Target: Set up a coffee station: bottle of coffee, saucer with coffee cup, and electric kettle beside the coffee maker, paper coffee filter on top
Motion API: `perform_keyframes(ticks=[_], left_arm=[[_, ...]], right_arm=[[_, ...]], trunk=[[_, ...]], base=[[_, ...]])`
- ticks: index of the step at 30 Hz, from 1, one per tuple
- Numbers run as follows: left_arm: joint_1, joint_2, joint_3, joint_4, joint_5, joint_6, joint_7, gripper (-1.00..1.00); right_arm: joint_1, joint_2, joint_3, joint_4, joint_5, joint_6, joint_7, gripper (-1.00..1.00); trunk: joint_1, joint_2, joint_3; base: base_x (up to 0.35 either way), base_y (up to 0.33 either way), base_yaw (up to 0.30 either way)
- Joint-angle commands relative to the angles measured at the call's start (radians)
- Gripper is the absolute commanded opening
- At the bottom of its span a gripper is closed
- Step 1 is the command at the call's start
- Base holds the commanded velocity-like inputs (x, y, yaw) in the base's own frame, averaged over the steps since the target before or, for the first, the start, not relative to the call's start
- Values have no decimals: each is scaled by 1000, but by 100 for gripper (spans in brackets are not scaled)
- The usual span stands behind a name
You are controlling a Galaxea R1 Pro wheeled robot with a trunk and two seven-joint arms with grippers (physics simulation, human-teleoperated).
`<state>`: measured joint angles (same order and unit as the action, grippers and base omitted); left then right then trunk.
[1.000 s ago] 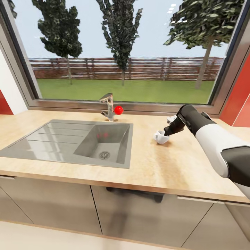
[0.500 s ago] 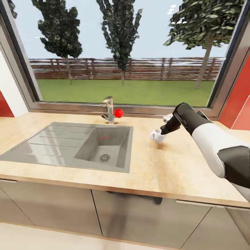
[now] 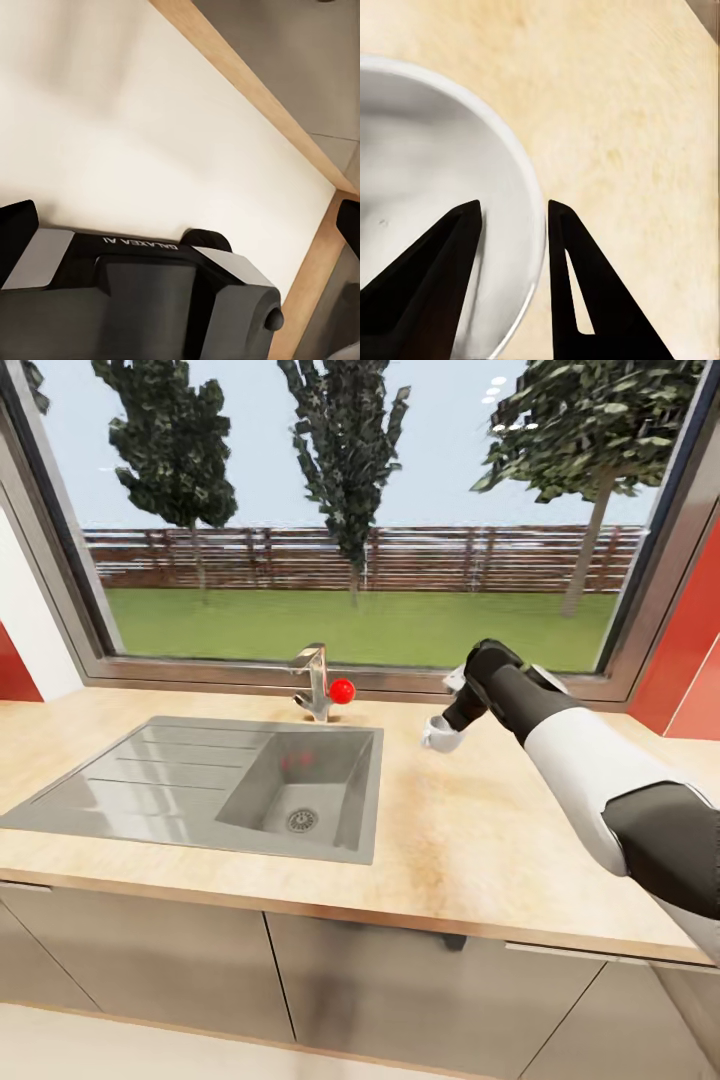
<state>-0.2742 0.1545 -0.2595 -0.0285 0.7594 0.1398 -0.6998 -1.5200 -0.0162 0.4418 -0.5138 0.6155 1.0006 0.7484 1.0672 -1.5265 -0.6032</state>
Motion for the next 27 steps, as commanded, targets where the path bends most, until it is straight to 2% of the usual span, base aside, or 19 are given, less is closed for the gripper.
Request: perform_keyframes(ticks=[1, 4, 13, 27], left_arm=[[0, 0, -6, -1, 11, 9, -3, 100], [0, 0, -6, -1, 11, 9, -3, 100], [0, 0, -6, 0, 11, 9, -3, 100], [0, 11, -5, 1, 11, 9, -3, 100]], right_arm=[[-1, 2, 7, -4, 13, 1, 11, -100], [-2, 15, 10, -37, 25, 1, 12, -100], [-2, 19, 11, -47, 26, 1, 13, -100], [-2, 19, 9, -46, 25, 1, 14, -100]], trunk=[[0, -1, -1], [0, -1, -1], [0, -1, -1], [0, -1, -1]], base=[[0, 0, 0], [0, 0, 0], [0, 0, 0], [0, 0, 256]])
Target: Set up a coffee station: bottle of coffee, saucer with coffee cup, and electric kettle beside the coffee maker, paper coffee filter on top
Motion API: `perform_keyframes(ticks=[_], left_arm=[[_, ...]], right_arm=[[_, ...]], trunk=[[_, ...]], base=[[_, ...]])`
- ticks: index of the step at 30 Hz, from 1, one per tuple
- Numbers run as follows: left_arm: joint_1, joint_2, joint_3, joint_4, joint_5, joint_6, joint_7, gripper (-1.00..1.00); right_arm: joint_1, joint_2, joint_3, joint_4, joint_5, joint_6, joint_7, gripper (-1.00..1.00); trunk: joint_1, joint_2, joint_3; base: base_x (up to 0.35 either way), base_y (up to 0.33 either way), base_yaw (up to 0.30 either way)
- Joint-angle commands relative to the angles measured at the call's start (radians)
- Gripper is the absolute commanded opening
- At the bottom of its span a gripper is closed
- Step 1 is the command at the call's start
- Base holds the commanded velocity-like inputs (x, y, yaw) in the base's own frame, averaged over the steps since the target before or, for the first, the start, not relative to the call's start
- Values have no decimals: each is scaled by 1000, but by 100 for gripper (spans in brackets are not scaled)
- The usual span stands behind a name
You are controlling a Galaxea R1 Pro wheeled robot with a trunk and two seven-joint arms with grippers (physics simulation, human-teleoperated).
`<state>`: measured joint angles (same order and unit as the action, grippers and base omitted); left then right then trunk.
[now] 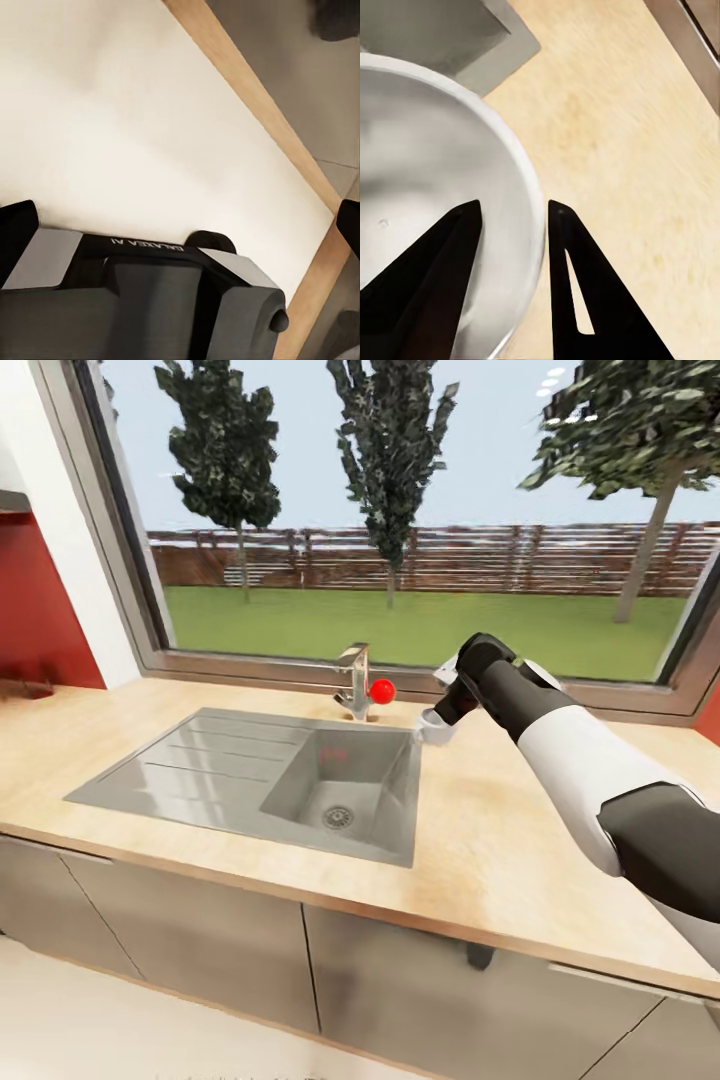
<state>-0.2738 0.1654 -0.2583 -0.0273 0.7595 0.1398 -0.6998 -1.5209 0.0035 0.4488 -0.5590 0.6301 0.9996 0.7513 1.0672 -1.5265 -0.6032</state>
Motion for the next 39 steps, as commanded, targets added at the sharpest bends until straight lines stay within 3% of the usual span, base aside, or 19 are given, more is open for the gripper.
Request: perform_keyframes(ticks=[1, 13, 23, 33, 39], left_arm=[[-1, 1, -6, 0, 11, 9, -3, 100], [-1, 3, -6, 1, 11, 9, -3, 100], [-1, 3, -6, 1, 11, 9, -3, 100], [-1, 3, -6, 1, 11, 9, -3, 100], [-1, 3, -6, 1, 11, 9, -3, 100]], right_arm=[[-1, 0, 2, -1, 10, 2, 11, -100], [-1, 1, 2, -2, 8, 2, 11, -100], [-1, 1, 2, -2, 7, 2, 11, -100], [-1, 1, 2, -2, 7, 2, 11, -100], [-1, 1, 2, -2, 7, 2, 12, -100]], trunk=[[0, -1, -1], [0, -1, -1], [0, -1, -1], [0, -1, -1], [0, -1, -1]], base=[[0, 0, 268], [-4, 15, 264], [-137, 158, 63], [-6, 7, 236], [0, 231, 125]])
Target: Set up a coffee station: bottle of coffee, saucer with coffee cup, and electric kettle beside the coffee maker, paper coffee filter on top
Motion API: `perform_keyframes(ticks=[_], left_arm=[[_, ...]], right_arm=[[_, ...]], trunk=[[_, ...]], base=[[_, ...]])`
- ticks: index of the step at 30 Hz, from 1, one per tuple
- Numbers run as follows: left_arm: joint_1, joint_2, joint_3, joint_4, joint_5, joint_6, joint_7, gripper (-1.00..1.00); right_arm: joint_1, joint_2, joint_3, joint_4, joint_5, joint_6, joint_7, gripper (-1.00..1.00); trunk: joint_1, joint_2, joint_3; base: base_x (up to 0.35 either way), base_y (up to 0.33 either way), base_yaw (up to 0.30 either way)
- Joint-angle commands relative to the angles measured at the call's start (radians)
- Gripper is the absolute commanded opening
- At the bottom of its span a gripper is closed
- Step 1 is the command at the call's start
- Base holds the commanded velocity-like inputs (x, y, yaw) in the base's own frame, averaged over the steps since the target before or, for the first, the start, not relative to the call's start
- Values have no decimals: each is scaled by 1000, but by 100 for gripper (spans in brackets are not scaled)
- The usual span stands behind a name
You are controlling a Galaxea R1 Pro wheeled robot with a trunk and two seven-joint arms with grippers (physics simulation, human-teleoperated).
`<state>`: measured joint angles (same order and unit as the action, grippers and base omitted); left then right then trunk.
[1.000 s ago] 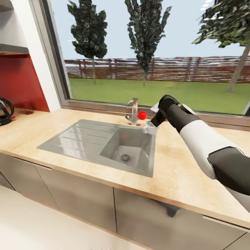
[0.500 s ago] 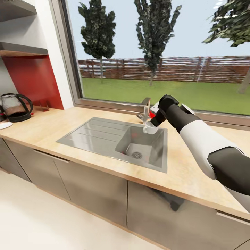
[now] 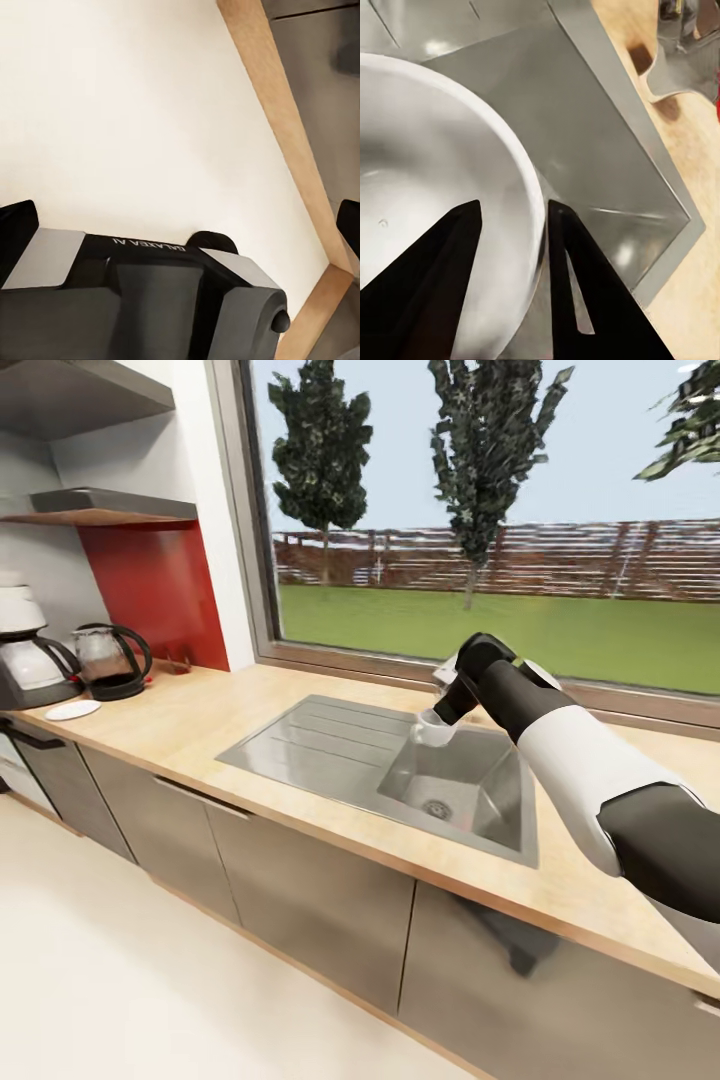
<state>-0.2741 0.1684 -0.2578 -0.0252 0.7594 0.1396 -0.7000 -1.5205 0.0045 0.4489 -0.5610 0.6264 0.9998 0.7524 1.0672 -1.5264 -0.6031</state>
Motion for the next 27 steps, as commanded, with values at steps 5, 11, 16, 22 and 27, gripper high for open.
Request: perform_keyframes(ticks=[5, 11, 16, 22, 27], left_arm=[[0, 0, -6, -1, 11, 9, -3, 100], [0, 0, -7, -2, 11, 9, -3, 100], [0, 0, -6, -1, 11, 9, -3, 100], [0, 0, -7, -2, 11, 9, -3, 100], [0, -1, -8, -2, 11, 9, -3, 100]], right_arm=[[-1, 0, 2, 0, 10, 2, 14, -100], [-1, 0, 2, 0, 10, 2, 15, -100], [-1, 3, 2, 0, 10, 2, 15, -100], [-1, 14, 1, 0, 9, 2, 15, -100], [-1, 31, 1, 0, 9, 2, 15, -100]], trunk=[[0, -1, -1], [0, -1, -1], [0, -1, -1], [0, -1, -1], [0, -1, -1]], base=[[0, 303, 12], [0, 310, 10], [0, 241, 200], [0, 40, 263], [0, 5, 269]])
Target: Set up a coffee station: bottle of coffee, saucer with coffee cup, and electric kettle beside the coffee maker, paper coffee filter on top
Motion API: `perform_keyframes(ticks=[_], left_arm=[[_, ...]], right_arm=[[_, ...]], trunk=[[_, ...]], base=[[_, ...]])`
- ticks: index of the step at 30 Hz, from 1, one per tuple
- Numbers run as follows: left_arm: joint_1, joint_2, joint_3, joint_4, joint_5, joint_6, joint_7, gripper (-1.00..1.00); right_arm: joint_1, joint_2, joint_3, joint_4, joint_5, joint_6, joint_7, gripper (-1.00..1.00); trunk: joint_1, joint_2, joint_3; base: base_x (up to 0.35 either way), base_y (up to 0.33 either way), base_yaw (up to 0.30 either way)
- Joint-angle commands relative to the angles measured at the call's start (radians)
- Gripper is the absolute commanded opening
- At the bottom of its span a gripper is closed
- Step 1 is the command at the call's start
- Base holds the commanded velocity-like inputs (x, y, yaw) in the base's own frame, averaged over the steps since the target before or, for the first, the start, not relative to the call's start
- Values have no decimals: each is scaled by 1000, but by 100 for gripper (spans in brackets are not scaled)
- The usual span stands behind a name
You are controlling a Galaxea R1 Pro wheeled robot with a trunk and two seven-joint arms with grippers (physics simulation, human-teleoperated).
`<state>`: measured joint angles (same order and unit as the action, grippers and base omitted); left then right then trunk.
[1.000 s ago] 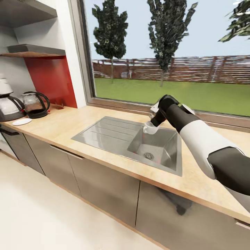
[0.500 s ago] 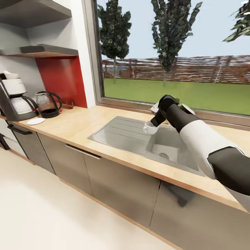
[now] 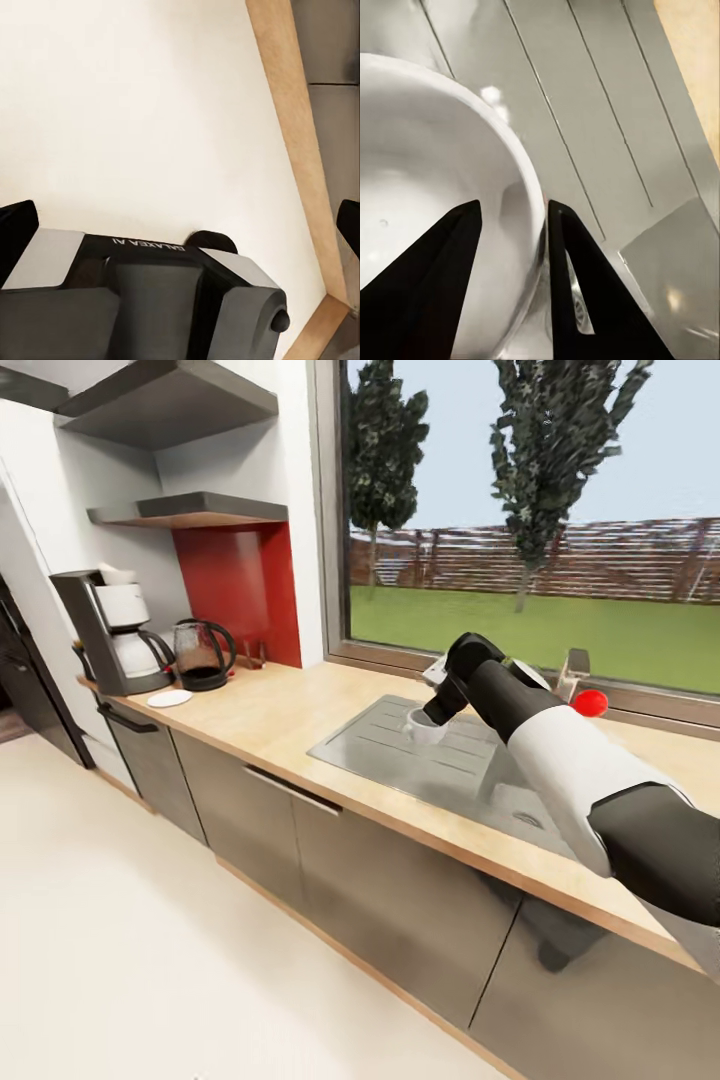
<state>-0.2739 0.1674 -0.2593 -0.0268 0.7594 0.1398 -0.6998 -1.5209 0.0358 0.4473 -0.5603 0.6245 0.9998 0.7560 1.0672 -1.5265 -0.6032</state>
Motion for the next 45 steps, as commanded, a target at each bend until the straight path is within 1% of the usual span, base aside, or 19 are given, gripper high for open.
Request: perform_keyframes(ticks=[1, 4, 15, 20, 45], left_arm=[[-1, 0, -6, 0, 11, 9, -3, 100], [-1, 0, -6, 0, 11, 9, -3, 100], [0, 0, -6, 0, 11, 9, -3, 100], [0, 0, -6, 0, 11, 9, -2, 100], [-1, 0, -5, -1, 11, 9, -3, 100]], right_arm=[[-1, 1, 2, -1, 11, 2, 11, -100], [-1, 7, 2, -1, 11, 2, 11, -100], [-1, 10, 1, -1, 9, 2, 11, -100], [-1, 10, 1, -1, 9, 2, 11, -100], [-1, 10, -1, 0, 9, 2, 11, -100]], trunk=[[0, -1, -1], [0, -1, -1], [0, -1, -1], [0, -1, -1], [0, -1, -1]], base=[[0, 2, 270], [0, 1, 270], [6, 4, 270], [150, 162, 248], [192, 278, 11]])
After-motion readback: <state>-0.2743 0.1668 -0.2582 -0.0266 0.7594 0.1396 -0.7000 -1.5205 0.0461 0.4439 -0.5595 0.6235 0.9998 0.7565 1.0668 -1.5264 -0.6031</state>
